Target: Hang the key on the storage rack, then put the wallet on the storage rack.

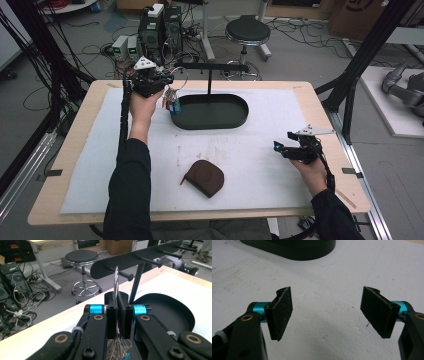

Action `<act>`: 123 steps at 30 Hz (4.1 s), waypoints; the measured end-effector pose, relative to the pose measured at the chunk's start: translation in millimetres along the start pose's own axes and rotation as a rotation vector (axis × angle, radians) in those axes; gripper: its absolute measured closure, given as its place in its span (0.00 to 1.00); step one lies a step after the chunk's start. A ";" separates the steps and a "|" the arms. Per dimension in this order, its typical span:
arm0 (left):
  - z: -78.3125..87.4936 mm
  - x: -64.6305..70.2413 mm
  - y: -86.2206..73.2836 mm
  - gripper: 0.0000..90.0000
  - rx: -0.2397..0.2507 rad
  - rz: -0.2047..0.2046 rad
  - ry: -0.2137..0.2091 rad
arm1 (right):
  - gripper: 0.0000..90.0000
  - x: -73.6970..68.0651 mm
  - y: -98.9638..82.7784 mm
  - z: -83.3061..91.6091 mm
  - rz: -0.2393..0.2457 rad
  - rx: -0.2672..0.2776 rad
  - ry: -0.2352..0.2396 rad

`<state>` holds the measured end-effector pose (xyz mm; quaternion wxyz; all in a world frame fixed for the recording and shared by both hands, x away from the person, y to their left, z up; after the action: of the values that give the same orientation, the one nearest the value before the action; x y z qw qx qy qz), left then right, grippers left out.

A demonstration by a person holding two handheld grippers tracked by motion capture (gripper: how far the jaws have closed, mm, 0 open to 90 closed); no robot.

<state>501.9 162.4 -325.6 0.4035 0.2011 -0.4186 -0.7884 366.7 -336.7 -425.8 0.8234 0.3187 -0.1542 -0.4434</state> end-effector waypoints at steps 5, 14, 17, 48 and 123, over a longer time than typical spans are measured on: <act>-3.4 1.4 -0.1 0.96 -0.002 0.010 0.010 | 0.30 -0.1 0.0 -0.2 0.001 -0.002 0.000; -6.7 -0.5 -2.1 0.94 -0.008 0.031 0.021 | 0.30 0.0 0.0 -0.2 0.000 -0.002 0.001; -6.4 -0.8 -2.7 0.93 -0.007 0.039 0.027 | 0.30 -0.1 0.1 -0.4 0.002 -0.003 -0.001; 92.1 67.4 -77.0 0.40 0.074 -0.115 -0.044 | 0.30 -2.3 0.4 -0.8 0.004 -0.015 -0.032; 68.4 115.8 -163.6 0.43 -0.115 -0.138 -0.323 | 0.30 -10.4 -0.7 4.7 0.029 -0.008 -0.028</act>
<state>311.8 156.3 -418.8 0.2868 0.0769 -0.4175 -0.8588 357.9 -330.2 -422.5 0.8288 0.3070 -0.1684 -0.4364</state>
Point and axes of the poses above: each handheld gripper's, and its own axes: z roughly backward along the jaws, y roughly out of its top, x roughly to its right, the point moved 1 cm from there along -z, roughly forward along the jaws, and after that the axes turned 14 degrees about -x, right-handed, at the moved point
